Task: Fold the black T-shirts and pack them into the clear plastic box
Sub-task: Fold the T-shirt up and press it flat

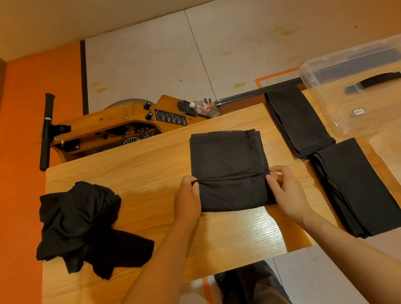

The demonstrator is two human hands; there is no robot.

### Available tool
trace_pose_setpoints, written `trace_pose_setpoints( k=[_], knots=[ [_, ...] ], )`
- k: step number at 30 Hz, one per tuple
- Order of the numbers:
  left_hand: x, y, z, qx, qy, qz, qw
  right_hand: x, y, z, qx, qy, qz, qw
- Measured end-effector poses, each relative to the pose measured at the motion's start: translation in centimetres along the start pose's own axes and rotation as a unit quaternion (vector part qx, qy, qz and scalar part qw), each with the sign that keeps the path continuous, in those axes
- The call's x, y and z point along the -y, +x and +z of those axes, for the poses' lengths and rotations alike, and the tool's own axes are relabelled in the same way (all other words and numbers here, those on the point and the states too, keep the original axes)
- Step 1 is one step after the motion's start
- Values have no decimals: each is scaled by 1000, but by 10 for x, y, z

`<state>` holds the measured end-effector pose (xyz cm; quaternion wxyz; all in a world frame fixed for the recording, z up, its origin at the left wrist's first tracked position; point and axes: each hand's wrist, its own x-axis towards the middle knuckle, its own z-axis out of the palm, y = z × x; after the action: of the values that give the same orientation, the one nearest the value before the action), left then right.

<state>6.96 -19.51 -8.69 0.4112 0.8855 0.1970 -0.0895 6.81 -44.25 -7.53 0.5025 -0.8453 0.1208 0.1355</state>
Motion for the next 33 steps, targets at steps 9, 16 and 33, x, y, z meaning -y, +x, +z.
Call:
trace_pose_setpoints(
  k=[9, 16, 33],
  knots=[
    [1, 2, 1, -36, -17, -8, 999, 2, 11, 4, -20, -20, -26, 999],
    [-3, 13, 3, -21, 18, -18, 999, -5, 14, 10, -27, -107, -39, 993],
    [-2, 7, 3, -40, 47, 3, 998, -7, 13, 18, -82, -75, 40, 993]
  ],
)
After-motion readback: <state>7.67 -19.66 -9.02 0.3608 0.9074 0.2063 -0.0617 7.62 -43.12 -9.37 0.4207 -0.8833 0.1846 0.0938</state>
